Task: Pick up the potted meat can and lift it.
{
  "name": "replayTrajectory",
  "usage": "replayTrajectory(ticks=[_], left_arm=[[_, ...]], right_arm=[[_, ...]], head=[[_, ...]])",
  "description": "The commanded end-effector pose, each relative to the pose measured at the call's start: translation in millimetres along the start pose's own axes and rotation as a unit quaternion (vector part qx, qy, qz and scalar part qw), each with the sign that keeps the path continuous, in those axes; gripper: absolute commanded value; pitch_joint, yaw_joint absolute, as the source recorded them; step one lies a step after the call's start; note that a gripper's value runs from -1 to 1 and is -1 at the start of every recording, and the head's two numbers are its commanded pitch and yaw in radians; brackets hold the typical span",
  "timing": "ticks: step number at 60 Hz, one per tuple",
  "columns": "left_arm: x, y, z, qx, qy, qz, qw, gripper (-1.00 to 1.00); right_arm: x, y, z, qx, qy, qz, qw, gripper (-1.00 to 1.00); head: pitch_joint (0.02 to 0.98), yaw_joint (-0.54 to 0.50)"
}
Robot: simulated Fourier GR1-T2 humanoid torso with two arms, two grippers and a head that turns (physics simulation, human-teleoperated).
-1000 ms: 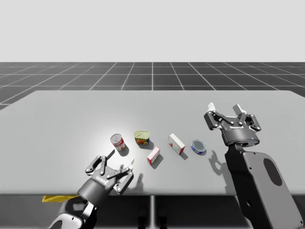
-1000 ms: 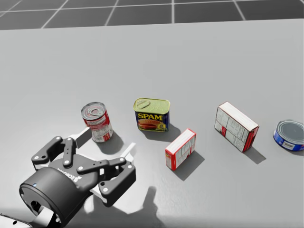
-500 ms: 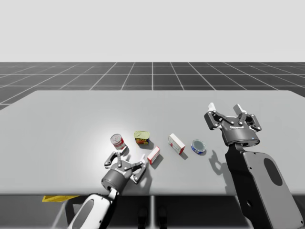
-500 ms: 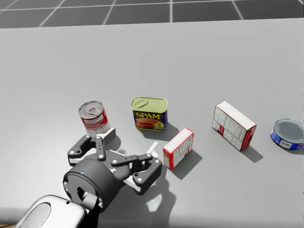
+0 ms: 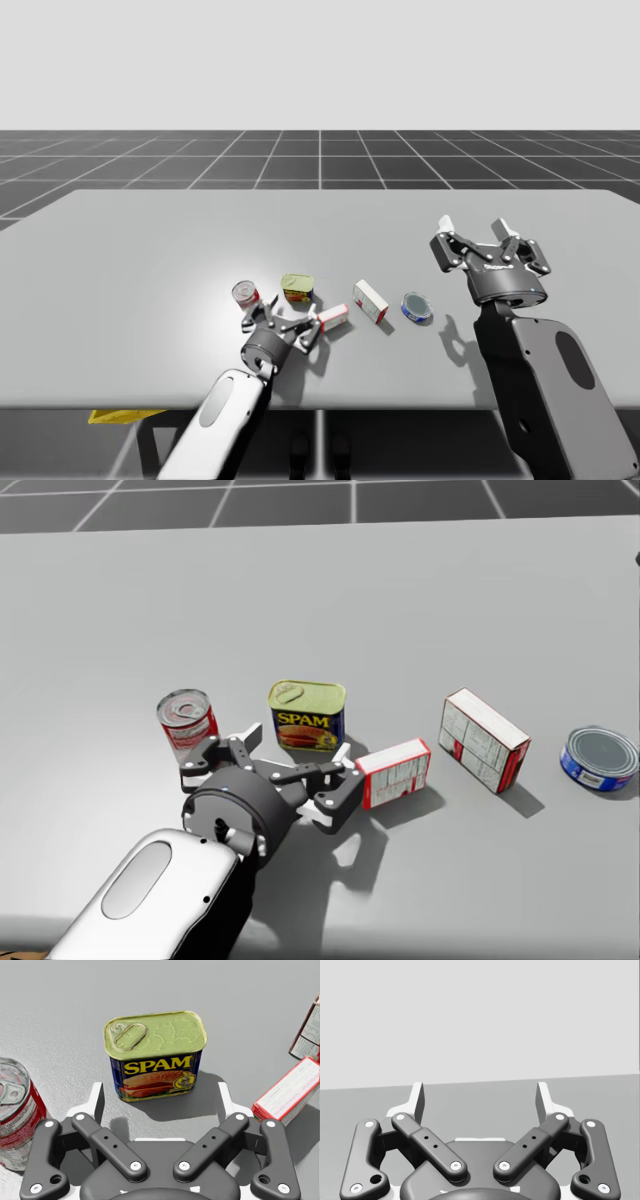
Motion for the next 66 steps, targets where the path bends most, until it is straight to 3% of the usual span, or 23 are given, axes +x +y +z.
replayTrajectory(ticks=[1, 28, 37, 38, 39, 40, 50, 66], left_arm=[[0, -5.8, -12, 0.007, 0.008, 0.006, 0.9999, -1.0], [8, -11.1, -43, 0.052, 0.015, 0.03, 0.9981, -1.0], [6, -11.7, -47, 0.065, 0.013, 0.031, 0.9974, -1.0], [5, -11.7, -47, 0.065, 0.013, 0.029, 0.9974, -0.62], [3, -11.9, -46, 0.064, 0.01, 0.025, 0.9976, -0.06], [2, -12.8, -46, 0.065, 0.009, 0.019, 0.9976, 0.93], [-3, -16.5, -44, 0.055, 0.014, 0.012, 0.9983, 1.0], [-6, -18.1, -43, 0.049, 0.019, 0.001, 0.9986, 1.0]], right_arm=[[0, -1.3, 0, -0.002, 0.0, 0.0, 1.0, -1.0], [1, -3.9, -1, -0.005, -0.001, 0.001, 1.0, -1.0], [1, -4.4, -1, -0.006, -0.001, 0.0, 1.0, -1.0], [1, -4.4, -1, -0.006, -0.001, 0.0, 1.0, -1.0], [1, -4.5, -1, -0.006, -0.002, 0.0, 1.0, -1.0], [1, -4.6, -1, -0.006, -0.002, 0.0, 1.0, -1.0], [1, -4.9, -1, -0.007, -0.002, 0.001, 1.0, -1.0], [1, -5.8, 0, -0.011, -0.004, 0.006, 0.9999, -1.0]], head=[[0.815, 0.07], [0.82, 0.07], [0.819, 0.07], [0.818, 0.07], [0.817, 0.06], [0.817, 0.06], [0.778, 0.06], [0.546, 0.06]])
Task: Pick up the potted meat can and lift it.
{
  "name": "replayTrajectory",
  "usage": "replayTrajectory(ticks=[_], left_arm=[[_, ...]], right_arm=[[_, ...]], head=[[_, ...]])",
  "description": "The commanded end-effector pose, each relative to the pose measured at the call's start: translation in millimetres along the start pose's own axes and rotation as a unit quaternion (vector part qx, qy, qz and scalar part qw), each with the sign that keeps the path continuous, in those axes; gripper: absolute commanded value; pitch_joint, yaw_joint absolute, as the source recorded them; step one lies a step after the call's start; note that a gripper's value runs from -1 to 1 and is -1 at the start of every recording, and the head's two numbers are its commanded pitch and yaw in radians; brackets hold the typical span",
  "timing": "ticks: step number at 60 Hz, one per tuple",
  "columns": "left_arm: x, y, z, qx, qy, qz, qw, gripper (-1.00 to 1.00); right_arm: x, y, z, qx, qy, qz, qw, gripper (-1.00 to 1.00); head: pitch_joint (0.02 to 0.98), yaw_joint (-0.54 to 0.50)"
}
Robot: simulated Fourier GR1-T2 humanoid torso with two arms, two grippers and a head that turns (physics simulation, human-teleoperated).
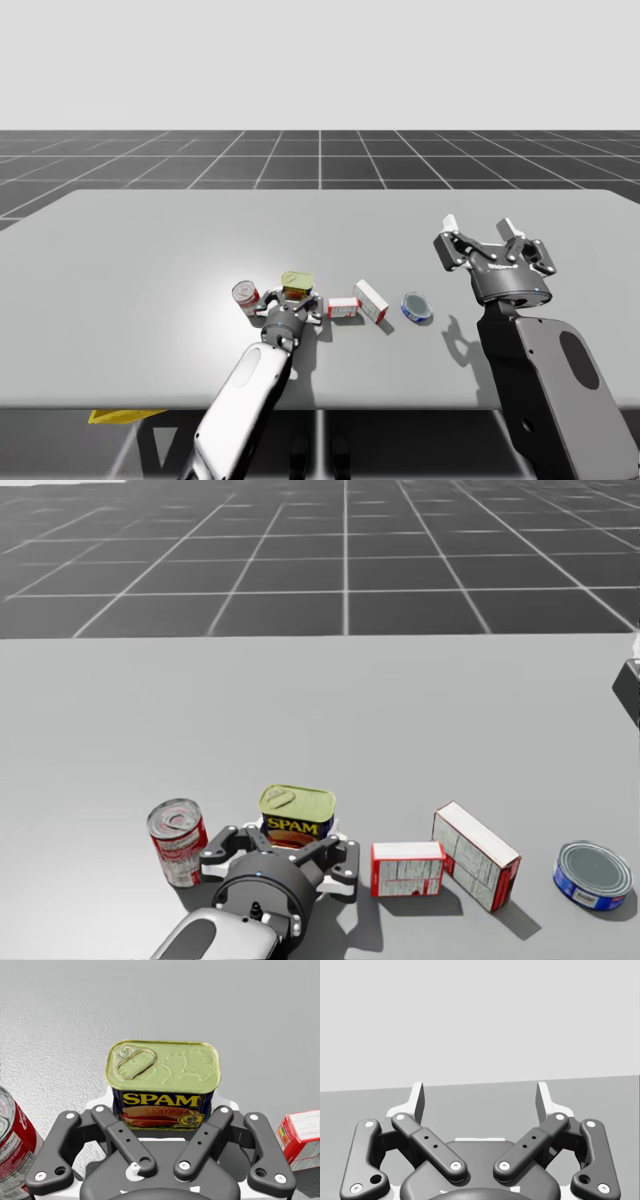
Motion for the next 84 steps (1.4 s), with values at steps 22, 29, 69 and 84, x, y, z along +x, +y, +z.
replayTrajectory(ticks=[22, 29, 69, 84], left_arm=[[-10, -1.9, 2, -0.035, 0.006, -0.018, 0.9992, 1.0], [1, -0.9, 14, -0.029, -0.016, -0.022, 0.9992, 1.0], [115, -8.3, 56, -0.052, -0.135, -0.07, 0.987, 1.0], [160, -11.2, 64, -0.04, -0.192, -0.078, 0.9774, 1.0]], right_arm=[[-1, -2.6, 0, -0.004, 0.0, 0.0, 1.0, -1.0], [-1, -3.0, -1, -0.004, 0.001, 0.0, 1.0, -1.0], [-2, -4.3, -2, -0.004, 0.001, 0.003, 1.0, -1.0], [-1, -4.8, -2, 0.0, 0.002, 0.001, 1.0, -1.0]], head=[[0.435, 0.07], [0.437, 0.07], [0.429, 0.08], [0.425, 0.09]])
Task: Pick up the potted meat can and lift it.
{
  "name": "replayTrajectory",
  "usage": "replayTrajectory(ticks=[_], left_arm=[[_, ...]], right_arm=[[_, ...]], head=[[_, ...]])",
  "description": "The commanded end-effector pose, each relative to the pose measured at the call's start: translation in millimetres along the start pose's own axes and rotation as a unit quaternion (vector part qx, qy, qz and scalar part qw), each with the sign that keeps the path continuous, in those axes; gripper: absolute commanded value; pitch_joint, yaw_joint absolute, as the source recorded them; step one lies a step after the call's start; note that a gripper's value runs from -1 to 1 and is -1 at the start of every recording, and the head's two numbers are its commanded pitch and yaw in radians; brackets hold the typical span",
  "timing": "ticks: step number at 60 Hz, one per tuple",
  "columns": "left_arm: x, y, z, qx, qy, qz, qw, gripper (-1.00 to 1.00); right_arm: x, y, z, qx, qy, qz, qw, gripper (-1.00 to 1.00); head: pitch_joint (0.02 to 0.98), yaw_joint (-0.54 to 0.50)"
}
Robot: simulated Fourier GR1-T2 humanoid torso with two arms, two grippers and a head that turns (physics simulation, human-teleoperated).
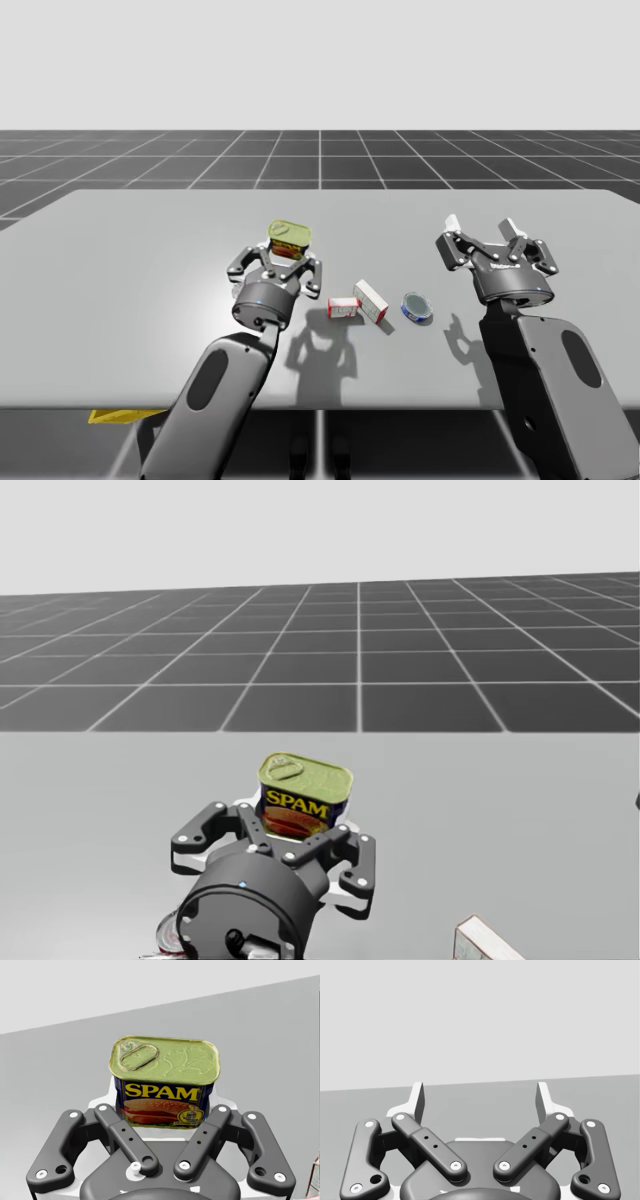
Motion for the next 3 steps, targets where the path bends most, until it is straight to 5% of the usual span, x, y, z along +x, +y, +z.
replayTrajectory(ticks=[1, 3], left_arm=[[56.6, -8.7, -5.7, -0.044, -0.071, -0.015, 0.9964, 1.0], [60.8, -8.1, -6.0, -0.042, -0.076, -0.017, 0.9961, 1.0]], right_arm=[[0.0, -0.3, 0.2, 0.004, 0.003, -0.001, 1.0, -1.0], [-0.9, -0.1, 0.5, 0.001, 0.004, 0.004, 1.0, -1.0]], head=[[0.424, 0.09], [0.424, 0.08]])
